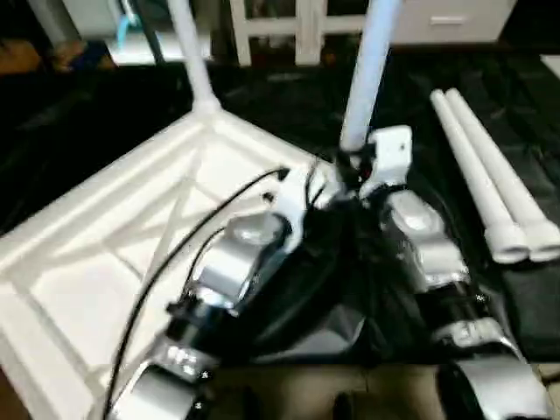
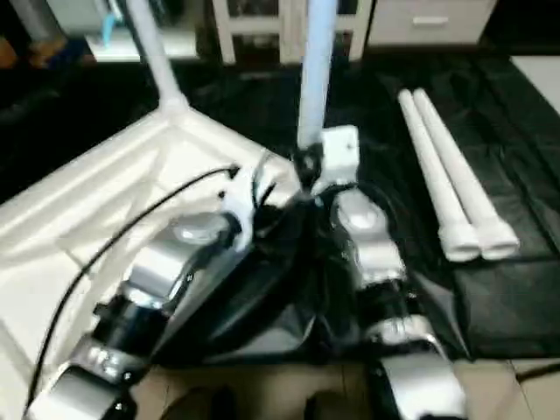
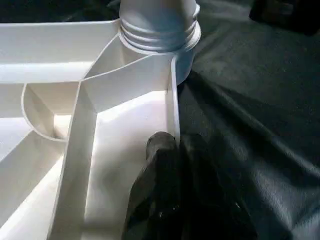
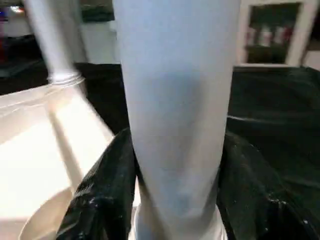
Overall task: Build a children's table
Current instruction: Rotate leg to tighten
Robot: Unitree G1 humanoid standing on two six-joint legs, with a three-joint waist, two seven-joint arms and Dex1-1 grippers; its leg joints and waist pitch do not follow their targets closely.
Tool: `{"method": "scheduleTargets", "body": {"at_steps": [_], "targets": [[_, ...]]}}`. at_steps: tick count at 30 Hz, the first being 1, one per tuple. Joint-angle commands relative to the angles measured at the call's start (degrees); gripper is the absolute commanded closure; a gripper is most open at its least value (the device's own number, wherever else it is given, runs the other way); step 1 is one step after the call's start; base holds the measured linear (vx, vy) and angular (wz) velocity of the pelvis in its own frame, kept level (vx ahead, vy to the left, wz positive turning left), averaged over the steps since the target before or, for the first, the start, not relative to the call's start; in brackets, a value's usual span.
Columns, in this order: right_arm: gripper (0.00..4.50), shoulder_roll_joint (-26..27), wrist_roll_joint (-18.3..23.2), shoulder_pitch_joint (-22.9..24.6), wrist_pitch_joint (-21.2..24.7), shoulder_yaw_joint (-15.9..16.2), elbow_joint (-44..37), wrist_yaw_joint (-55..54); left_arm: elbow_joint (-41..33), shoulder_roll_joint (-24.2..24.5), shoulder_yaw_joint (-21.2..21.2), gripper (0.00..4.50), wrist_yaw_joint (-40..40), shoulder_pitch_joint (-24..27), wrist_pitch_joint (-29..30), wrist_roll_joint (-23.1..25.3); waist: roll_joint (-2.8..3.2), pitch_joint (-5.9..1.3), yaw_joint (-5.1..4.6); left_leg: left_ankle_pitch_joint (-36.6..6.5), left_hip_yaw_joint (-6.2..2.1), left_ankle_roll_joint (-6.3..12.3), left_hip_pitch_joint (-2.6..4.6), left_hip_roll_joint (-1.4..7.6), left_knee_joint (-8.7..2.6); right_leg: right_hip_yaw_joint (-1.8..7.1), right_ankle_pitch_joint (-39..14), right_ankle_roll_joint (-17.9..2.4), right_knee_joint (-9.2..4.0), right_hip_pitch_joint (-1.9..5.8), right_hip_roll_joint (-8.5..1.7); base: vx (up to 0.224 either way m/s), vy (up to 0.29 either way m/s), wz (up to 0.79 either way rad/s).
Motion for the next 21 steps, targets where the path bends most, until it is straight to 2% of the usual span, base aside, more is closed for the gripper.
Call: {"method": "scheduleTargets", "body": {"at_steps": [1,2,3,5,7,9,10,11,12,14,15,16,18,19,20,21], "targets": [[1.81,-1.7,-0.4,2.1,1.0,0.3,-2.0,2.0,-2.5,1.7,-0.9,4.5,-3.1,0.6,-2.4,0.2,-0.76,-4.29,0.1,-7.0,-0.97,10.86,1.52,4.27,-4.14,2.58,2.1,-18.1,-4.1,3.26,-3.68,0.0,0.0,0.0],[1.7,-3.1,0.0,3.2,0.8,0.3,-4.6,4.2,-2.8,2.6,-1.0,4.5,-3.9,0.9,-2.5,0.2,-0.8,-4.32,0.28,-7.1,-0.7,10.58,1.46,4.46,-4.33,2.61,1.2,-17.7,-4.02,3.41,-3.73,0.0,0.0,0.0],[1.58,-3.5,0.1,3.6,0.9,0.3,-5.5,4.6,-2.8,2.9,-1.0,4.5,-4.1,1.0,-2.7,0.3,-0.67,-4.33,0.52,-7.0,-0.4,10.27,1.8,4.65,-4.4,2.64,0.5,-17.6,-4.02,3.01,-3.65,0.0,0.0,0.0],[1.45,-5.0,0.9,5.2,1.6,-0.1,-9.0,6.6,-2.9,4.0,-1.4,4.5,-4.9,1.2,-3.7,0.4,-0.54,-4.14,0.72,-7.0,-0.24,9.91,1.84,4.76,-4.61,2.72,-0.2,-17.1,-4.13,2.86,-3.51,0.0,0.0,0.0],[1.27,-8.3,3.2,9.1,3.6,-0.4,-16.4,11.5,-2.4,5.9,-1.9,4.5,-5.9,1.3,-5.6,0.7,-0.44,-4.4,0.9,-6.0,-0.02,9.99,2.09,4.81,-4.59,2.84,1.5,-16.6,-4.01,2.91,-3.56,0.0,0.0,0.0],[1.16,-11.8,5.3,13.1,5.6,-0.6,-22.8,16.2,-1.7,7.3,-2.5,4.5,-6.5,1.2,-7.6,1.1,-0.64,-4.64,1.09,-0.7,-0.06,12.45,1.69,4.77,-4.18,2.77,7.8,-16.3,-3.46,3.26,-3.66,0.0,0.0,0.0],[1.03,-12.4,6.0,14.1,6.2,-0.7,-24.1,17.0,-1.5,7.5,-2.7,4.5,-6.7,1.2,-8.0,1.2,-0.65,-4.61,1.03,0.0,-0.05,13.07,1.57,4.77,-4.12,2.75,8.6,-16.3,-3.41,3.29,-3.69,0.0,0.0,0.0],[0.92,-14.7,8.1,17.6,8.2,-1.1,-29.0,19.3,-1.2,8.3,-3.3,4.5,-7.3,1.2,-9.5,1.6,-0.72,-4.62,0.93,0.7,0.02,14.15,1.44,4.61,-3.96,2.73,9.3,-16.4,-3.47,3.37,-3.77,0.0,0.0,0.0],[0.84,-15.6,9.2,19.0,9.2,-1.3,-31.0,20.2,-1.1,8.6,-3.5,4.5,-7.5,1.2,-10.2,1.7,-0.8,-4.64,1.07,0.6,0.03,14.93,1.38,4.76,-3.86,2.82,9.4,-16.2,-3.41,3.44,-4.05,0.0,0.0,0.0],[0.72,-17.1,11.7,21.9,11.2,-1.9,-34.9,22.2,-0.6,8.7,-3.6,4.5,-7.7,1.1,-11.0,2.0,-0.8,-4.4,1.04,-1.3,0.08,15.18,1.32,4.83,-4.09,2.72,6.4,-16.1,-3.89,3.25,-4.07,0.0,0.0,0.0],[0.6,-17.9,13.2,23.8,12.6,-2.8,-37.6,22.7,-0.1,8.8,-3.8,4.5,-7.8,1.0,-11.9,2.1,-0.54,-4.24,0.94,-2.9,0.02,14.37,1.2,4.79,-4.23,2.62,3.7,-16.1,-4.02,3.27,-4.13,0.0,0.0,0.0],[0.6,-18.3,14.0,25.1,13.4,-3.6,-39.2,22.7,0.3,8.8,-3.8,4.5,-7.8,0.8,-12.5,2.1,-0.57,-4.04,0.99,-4.2,0.13,13.95,1.4,4.84,-4.4,2.72,1.8,-15.7,-4.51,3.06,-4.03,0.0,0.0,0.0],[0.6,-19.3,15.7,28.2,14.5,-4.9,-42.5,23.3,1.6,8.4,-3.8,4.5,-7.3,0.1,-13.1,2.1,-0.47,-3.77,1.12,-7.9,0.24,11.42,1.59,5.02,-4.89,2.84,-3.0,-14.7,-4.97,2.9,-3.95,0.0,0.0,0.0],[0.6,-19.9,16.5,29.9,14.9,-5.3,-44.2,23.8,2.4,7.9,-3.5,4.5,-6.7,-0.4,-13.2,1.9,-0.51,-3.79,1.2,-8.7,0.31,10.85,1.77,5.07,-4.97,2.86,-3.9,-14.6,-5.13,2.79,-3.96,0.0,0.0,0.0],[0.6,-20.3,16.7,31.2,15.2,-5.4,-45.3,24.2,3.0,7.6,-3.4,4.5,-6.4,-0.8,-13.5,1.7,-0.22,-3.63,1.28,-10.0,0.44,9.89,1.87,5.04,-5.12,2.95,-5.5,-14.0,-5.44,2.61,-3.91,0.0,0.0,0.0],[0.6,-20.6,16.9,32.0,15.5,-5.5,-46.2,24.4,3.4,7.4,-3.2,4.5,-6.2,-1.0,-13.8,1.5,-0.45,-3.6,1.28,-10.1,0.38,9.26,1.72,5.02,-5.23,2.95,-5.5,-13.9,-5.38,2.65,-3.91,0.0,0.0,0.0]]}}
